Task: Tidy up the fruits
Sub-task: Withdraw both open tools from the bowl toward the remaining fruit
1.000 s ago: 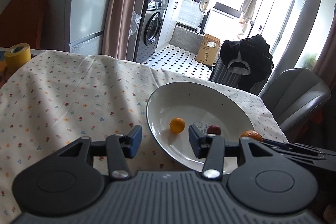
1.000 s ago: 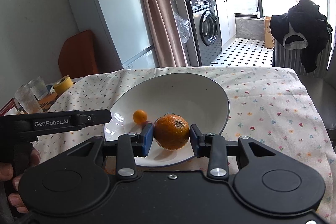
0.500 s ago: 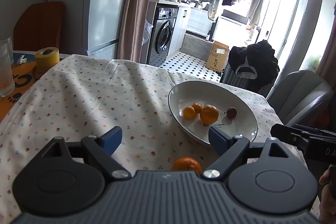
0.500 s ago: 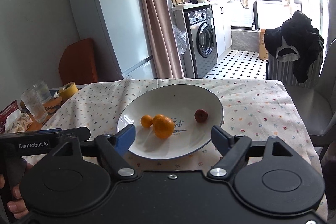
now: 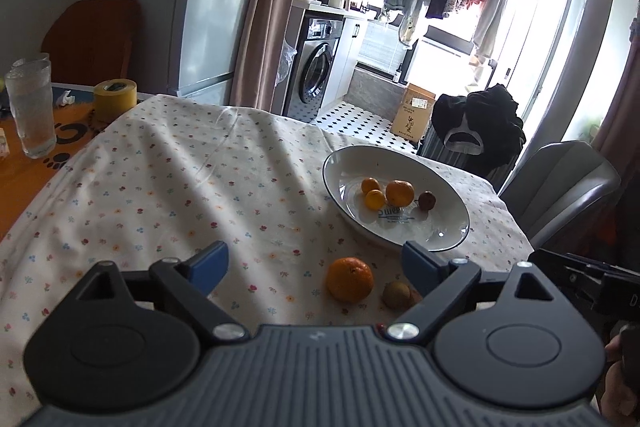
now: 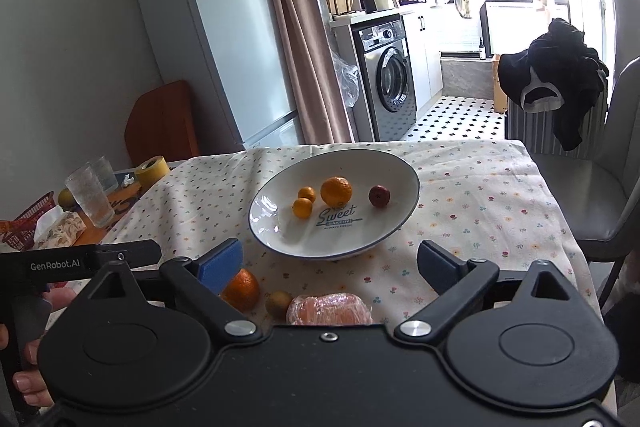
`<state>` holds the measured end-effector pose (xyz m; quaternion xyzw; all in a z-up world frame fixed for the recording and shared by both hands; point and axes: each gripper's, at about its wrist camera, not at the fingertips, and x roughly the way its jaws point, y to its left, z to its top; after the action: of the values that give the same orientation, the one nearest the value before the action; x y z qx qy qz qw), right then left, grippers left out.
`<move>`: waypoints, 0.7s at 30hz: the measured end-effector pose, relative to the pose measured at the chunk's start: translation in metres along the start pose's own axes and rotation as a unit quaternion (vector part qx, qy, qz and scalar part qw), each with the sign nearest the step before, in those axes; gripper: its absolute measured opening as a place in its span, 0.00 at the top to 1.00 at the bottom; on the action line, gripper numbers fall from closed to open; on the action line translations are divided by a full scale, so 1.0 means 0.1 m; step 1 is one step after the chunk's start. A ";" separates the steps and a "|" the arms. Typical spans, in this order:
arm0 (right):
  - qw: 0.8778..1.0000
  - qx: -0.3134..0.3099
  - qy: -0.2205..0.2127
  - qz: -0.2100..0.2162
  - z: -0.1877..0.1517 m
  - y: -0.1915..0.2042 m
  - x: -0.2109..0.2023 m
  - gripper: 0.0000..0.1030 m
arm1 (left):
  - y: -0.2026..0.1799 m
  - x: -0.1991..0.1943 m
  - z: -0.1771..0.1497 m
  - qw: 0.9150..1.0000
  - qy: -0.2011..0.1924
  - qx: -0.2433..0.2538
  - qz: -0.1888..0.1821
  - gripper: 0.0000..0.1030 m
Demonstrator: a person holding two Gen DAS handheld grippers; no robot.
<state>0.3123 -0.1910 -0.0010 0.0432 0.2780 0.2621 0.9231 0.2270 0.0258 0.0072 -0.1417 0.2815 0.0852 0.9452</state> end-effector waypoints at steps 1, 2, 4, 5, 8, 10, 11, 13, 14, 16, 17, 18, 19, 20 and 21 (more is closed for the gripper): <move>1.000 0.000 0.000 0.001 -0.02 0.01 -0.03 0.06 | -0.01 -0.04 -0.02 1.000 -0.004 0.001 0.001 0.10; 1.000 -0.001 0.000 0.003 -0.03 0.02 -0.07 0.06 | -0.01 -0.08 -0.03 1.000 -0.006 0.002 0.001 0.09; 1.000 -0.005 0.000 0.006 -0.06 0.06 -0.13 0.04 | -0.02 -0.18 -0.05 1.000 -0.015 -0.001 0.002 0.04; 1.000 -0.006 -0.002 0.007 -0.07 0.07 -0.15 0.02 | -0.02 -0.22 -0.06 1.000 -0.020 -0.003 0.001 0.02; 1.000 -0.003 -0.005 0.012 -0.11 0.09 -0.26 0.00 | -0.01 -0.34 -0.11 1.000 -0.029 -0.007 0.002 0.00; 1.000 0.003 -0.005 0.018 -0.14 0.09 -0.30 0.00 | 0.01 -0.41 -0.16 1.000 -0.027 -0.007 0.001 0.00; 1.000 0.004 -0.005 0.020 -0.16 0.09 -0.33 0.00 | 0.02 -0.44 -0.19 1.000 -0.028 -0.008 0.000 0.00; 1.000 0.007 -0.006 0.025 -0.19 0.11 -0.38 0.00 | 0.03 -0.52 -0.23 0.999 -0.033 -0.006 -0.004 0.00; 1.000 0.009 -0.005 0.027 -0.20 0.11 -0.40 0.00 | 0.04 -0.55 -0.25 0.999 -0.035 -0.006 -0.004 0.00; 0.999 0.015 -0.003 0.034 -0.24 0.10 -0.44 0.00 | 0.05 -0.62 -0.30 0.999 -0.032 -0.007 -0.007 0.00; 0.999 0.021 -0.003 0.037 -0.27 0.10 -0.46 0.00 | 0.05 -0.63 -0.32 0.999 -0.030 -0.007 -0.008 0.00; 0.999 0.028 -0.002 0.040 -0.29 0.09 -0.48 0.00 | 0.06 -0.66 -0.34 1.000 -0.028 -0.007 -0.009 0.00; 0.999 0.034 -0.001 0.042 -0.31 0.08 -0.50 0.00 | 0.07 -0.68 -0.35 1.000 -0.027 -0.006 -0.009 0.00; 0.998 0.036 0.000 0.044 -0.33 0.08 -0.52 0.00 | 0.07 -0.71 -0.37 1.000 -0.027 -0.006 -0.010 0.00; 0.998 0.036 -0.001 0.046 -0.35 0.09 -0.54 0.00 | 0.08 -0.73 -0.38 1.000 -0.026 -0.006 -0.011 0.00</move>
<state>0.2509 -0.2130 -0.0015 0.0892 0.2835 0.2942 0.9084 0.1456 0.0151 0.0154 -0.1487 0.2543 0.0803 0.9522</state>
